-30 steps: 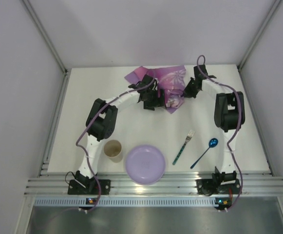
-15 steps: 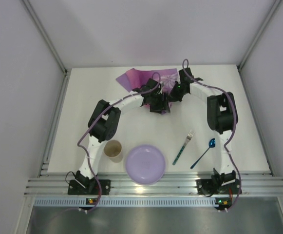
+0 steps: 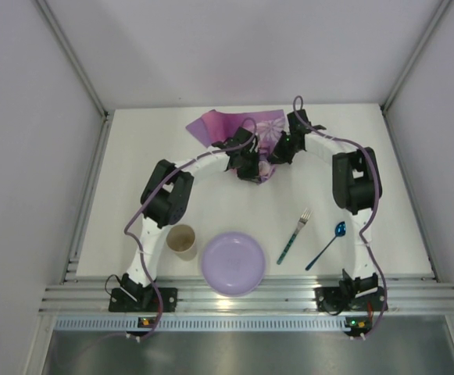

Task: Set the dinner table for one person

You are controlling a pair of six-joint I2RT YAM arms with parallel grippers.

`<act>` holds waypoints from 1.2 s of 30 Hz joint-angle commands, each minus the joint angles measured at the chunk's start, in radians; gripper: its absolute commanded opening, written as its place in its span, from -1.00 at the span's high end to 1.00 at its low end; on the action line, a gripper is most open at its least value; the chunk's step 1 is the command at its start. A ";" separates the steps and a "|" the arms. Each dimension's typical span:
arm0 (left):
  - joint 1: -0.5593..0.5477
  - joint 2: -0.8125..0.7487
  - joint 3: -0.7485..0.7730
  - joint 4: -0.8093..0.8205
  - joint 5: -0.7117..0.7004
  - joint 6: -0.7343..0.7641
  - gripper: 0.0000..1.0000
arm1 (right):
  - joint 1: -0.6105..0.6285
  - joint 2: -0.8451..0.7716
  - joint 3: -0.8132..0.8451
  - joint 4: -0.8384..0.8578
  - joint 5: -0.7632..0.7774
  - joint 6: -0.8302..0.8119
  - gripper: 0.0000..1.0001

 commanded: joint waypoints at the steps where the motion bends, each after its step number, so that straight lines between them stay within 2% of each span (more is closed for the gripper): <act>1: 0.000 0.039 -0.023 -0.147 -0.100 0.070 1.00 | -0.023 -0.007 -0.005 0.016 -0.026 0.025 1.00; 7: 0.070 -0.051 -0.039 -0.282 -0.264 0.148 1.00 | -0.101 -0.038 0.000 0.018 -0.024 0.037 1.00; 9: 0.115 -0.128 -0.128 -0.288 -0.275 0.148 1.00 | -0.149 -0.067 -0.026 0.008 -0.012 0.034 1.00; 12: 0.242 -0.243 -0.248 -0.277 -0.265 0.136 1.00 | -0.205 -0.110 -0.084 0.002 0.002 0.019 1.00; 16: 0.314 -0.346 -0.305 -0.322 -0.341 0.179 1.00 | -0.265 -0.153 -0.167 0.008 0.007 -0.006 1.00; 21: 0.357 -0.427 -0.336 -0.422 -0.504 0.191 1.00 | -0.301 -0.179 -0.210 -0.050 0.013 -0.048 1.00; 28: 0.417 -0.519 -0.383 -0.509 -0.616 0.099 1.00 | -0.333 -0.217 -0.184 -0.199 0.033 -0.142 1.00; 31: 0.420 -0.574 -0.400 -0.530 -0.663 0.078 1.00 | -0.347 -0.237 -0.144 -0.271 -0.117 -0.203 1.00; 32: 0.420 -0.588 -0.405 -0.531 -0.673 0.074 1.00 | -0.344 -0.251 -0.140 -0.298 -0.248 -0.217 1.00; 33: 0.422 -0.614 -0.414 -0.534 -0.680 0.070 1.00 | -0.340 -0.260 -0.143 -0.314 -0.316 -0.226 1.00; 35: 0.426 -0.630 -0.418 -0.537 -0.694 0.059 1.00 | -0.340 -0.314 -0.185 -0.277 -0.479 -0.228 1.00; 36: 0.439 -0.634 -0.418 -0.541 -0.691 0.052 1.00 | -0.348 -0.337 -0.271 -0.238 -0.527 -0.192 1.00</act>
